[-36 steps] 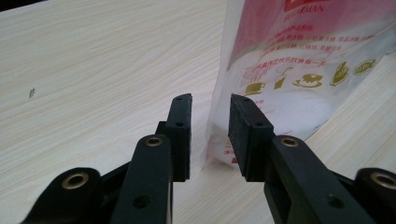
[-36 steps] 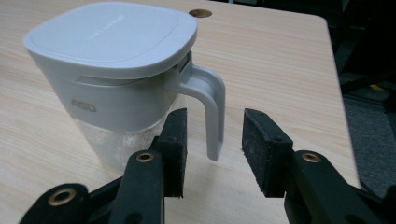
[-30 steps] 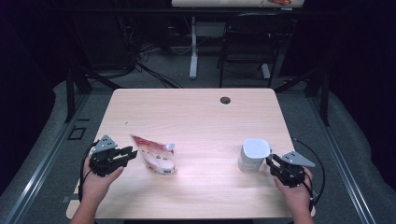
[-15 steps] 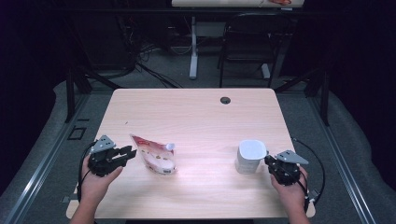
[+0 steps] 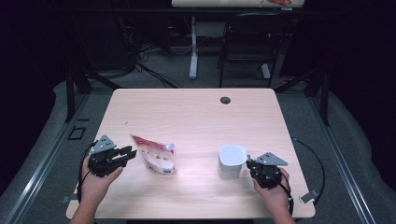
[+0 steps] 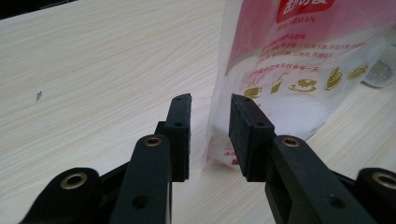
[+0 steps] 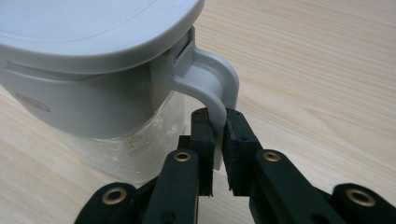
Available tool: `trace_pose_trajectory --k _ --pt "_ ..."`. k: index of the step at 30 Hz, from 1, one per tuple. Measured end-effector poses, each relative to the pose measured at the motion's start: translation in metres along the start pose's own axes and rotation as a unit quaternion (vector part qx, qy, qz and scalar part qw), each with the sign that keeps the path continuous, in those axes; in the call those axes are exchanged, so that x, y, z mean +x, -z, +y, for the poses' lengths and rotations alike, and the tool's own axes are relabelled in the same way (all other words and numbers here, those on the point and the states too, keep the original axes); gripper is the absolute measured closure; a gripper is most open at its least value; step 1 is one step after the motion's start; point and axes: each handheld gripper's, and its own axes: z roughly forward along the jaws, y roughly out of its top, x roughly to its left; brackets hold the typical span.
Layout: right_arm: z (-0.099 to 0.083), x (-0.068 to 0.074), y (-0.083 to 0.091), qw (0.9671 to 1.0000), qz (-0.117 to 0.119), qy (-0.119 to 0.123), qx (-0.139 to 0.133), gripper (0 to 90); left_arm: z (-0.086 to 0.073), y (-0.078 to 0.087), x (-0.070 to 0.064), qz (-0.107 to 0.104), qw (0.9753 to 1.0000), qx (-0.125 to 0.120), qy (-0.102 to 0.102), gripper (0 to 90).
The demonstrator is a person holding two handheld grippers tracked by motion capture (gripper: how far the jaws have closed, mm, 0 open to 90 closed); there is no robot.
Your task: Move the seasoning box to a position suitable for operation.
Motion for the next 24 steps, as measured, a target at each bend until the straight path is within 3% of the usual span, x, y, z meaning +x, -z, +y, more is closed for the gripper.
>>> trace_pose_trajectory --k 6,10,16,19,22,24 --pt "0.000 0.010 0.001 0.9997 0.022 -0.008 0.007 81.6 -0.001 0.002 0.002 0.002 1.0000 0.000 0.002 68.8" --pt "-0.002 0.013 0.007 0.9987 0.045 -0.024 -0.003 77.7 -0.001 0.003 0.002 0.002 1.0000 -0.001 0.002 68.3" --pt "-0.006 0.020 0.019 0.9978 0.062 -0.019 -0.016 75.8 -0.001 0.005 0.001 0.002 1.0000 -0.001 0.000 68.1" --pt "-0.007 0.020 0.027 0.9968 0.077 -0.003 -0.021 75.7 -0.001 0.006 0.002 0.002 1.0000 -0.005 0.003 67.9" --pt "-0.005 0.016 0.036 0.9953 0.090 -0.015 -0.031 72.2 0.000 0.008 0.003 0.004 0.9999 -0.009 0.004 66.9" --pt "-0.003 0.014 0.040 0.9953 0.085 -0.015 -0.043 68.6 -0.001 0.008 0.003 0.003 0.9999 -0.008 0.006 66.5"
